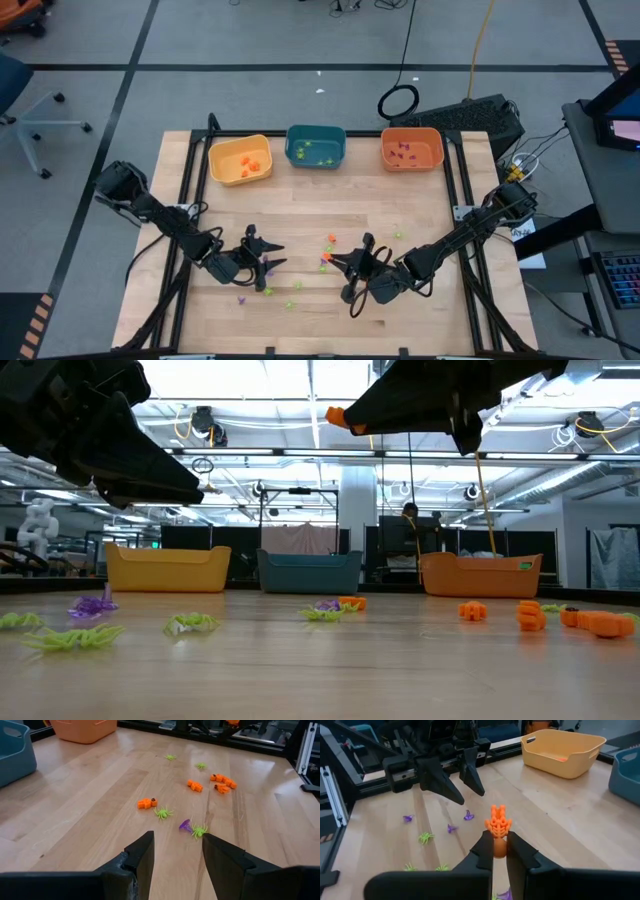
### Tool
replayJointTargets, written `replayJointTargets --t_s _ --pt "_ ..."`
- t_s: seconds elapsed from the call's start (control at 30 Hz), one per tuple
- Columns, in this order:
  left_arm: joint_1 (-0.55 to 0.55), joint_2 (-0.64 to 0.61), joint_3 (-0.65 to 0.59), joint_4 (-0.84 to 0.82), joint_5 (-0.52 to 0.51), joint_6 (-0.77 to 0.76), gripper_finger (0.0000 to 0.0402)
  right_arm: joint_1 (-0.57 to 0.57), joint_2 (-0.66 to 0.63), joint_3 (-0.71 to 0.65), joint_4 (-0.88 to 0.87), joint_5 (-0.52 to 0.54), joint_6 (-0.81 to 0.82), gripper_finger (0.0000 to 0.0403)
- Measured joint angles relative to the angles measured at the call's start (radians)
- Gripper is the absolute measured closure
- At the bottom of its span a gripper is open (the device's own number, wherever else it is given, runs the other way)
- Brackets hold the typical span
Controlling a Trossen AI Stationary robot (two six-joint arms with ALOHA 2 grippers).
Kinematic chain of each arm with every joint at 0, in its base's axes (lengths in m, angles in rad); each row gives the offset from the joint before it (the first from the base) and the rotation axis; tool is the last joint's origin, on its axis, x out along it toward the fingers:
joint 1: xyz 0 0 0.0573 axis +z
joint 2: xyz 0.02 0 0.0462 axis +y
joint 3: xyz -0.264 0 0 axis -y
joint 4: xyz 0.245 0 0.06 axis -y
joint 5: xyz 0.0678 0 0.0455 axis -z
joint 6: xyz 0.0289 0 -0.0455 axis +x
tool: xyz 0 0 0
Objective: Sort Halloween decoration
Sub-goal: Put the orange skeleton toy into the yellow bin
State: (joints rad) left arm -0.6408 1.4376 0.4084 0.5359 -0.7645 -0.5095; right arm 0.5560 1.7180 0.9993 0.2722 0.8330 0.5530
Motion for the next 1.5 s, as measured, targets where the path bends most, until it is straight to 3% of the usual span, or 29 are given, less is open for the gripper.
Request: replayJointTargets --t_s 0.27,0.57,0.93,1.3,1.5 --pt "0.0 0.0 -0.001 0.033 0.0 0.045 0.0236 0.0 0.0 0.0 0.0 0.0 -0.145 0.0394" --pt "0.02 0.0 0.0 0.238 0.031 0.047 0.0236 0.0 0.013 0.0 0.02 0.002 -0.335 0.0394" --pt "0.024 0.0 0.001 0.339 0.079 -0.026 0.0233 -0.001 0.129 0.0 0.361 0.008 -0.72 0.0394" --pt "0.026 0.0 0.036 0.334 0.032 -0.136 0.0141 -0.032 0.147 0.0 0.42 0.011 -0.772 0.0394" --pt "0.055 0.0 0.123 0.236 0.031 -0.132 0.0132 -0.034 0.147 0.0 0.42 0.011 -0.774 0.0394"
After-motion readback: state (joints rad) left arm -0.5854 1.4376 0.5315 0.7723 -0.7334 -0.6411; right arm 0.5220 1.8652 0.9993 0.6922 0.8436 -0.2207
